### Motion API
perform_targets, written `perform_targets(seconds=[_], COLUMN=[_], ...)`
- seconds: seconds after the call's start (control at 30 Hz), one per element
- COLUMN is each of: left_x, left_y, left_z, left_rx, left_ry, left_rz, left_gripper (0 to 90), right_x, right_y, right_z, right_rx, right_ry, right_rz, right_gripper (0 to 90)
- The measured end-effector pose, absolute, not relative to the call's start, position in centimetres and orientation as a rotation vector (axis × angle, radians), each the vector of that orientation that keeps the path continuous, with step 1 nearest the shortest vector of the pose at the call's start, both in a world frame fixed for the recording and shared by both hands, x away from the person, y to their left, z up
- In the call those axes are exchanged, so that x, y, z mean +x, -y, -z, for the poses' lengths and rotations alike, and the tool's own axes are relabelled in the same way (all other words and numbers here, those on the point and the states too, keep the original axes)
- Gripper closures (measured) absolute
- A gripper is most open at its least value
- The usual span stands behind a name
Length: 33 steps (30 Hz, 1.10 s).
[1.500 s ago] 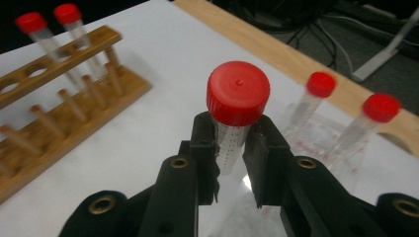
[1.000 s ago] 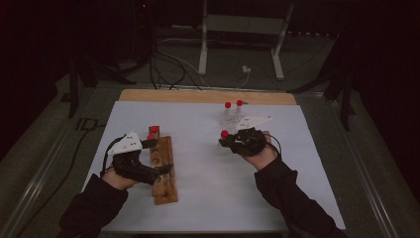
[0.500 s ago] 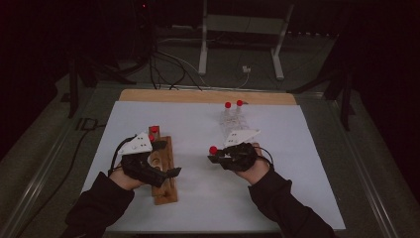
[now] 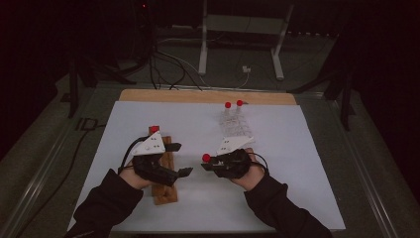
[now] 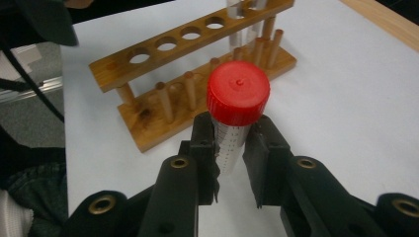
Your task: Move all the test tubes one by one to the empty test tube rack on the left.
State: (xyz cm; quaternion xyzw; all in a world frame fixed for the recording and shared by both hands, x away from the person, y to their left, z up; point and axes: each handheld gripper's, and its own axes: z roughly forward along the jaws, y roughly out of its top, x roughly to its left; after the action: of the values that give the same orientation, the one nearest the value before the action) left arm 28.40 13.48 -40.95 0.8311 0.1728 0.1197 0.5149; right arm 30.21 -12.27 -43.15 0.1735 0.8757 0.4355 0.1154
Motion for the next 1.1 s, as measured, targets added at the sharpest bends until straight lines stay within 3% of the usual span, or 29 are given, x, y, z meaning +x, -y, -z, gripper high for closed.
perform_targets(seconds=[0.8, 1.1], left_x=[28.9, 29.0], left_y=[-10.5, -10.5], left_z=[41.6, 41.6], left_rx=[2.066, 2.062], left_ry=[-0.347, -0.344], left_rz=[-0.272, -0.281], left_gripper=[70.4, 71.9], right_x=[29.5, 29.6], right_y=[10.6, 10.6], right_z=[43.3, 43.3], right_rx=[0.462, 0.466], right_ry=[-2.61, -2.609], right_rz=[-1.285, -1.283], right_gripper=[75.2, 74.8])
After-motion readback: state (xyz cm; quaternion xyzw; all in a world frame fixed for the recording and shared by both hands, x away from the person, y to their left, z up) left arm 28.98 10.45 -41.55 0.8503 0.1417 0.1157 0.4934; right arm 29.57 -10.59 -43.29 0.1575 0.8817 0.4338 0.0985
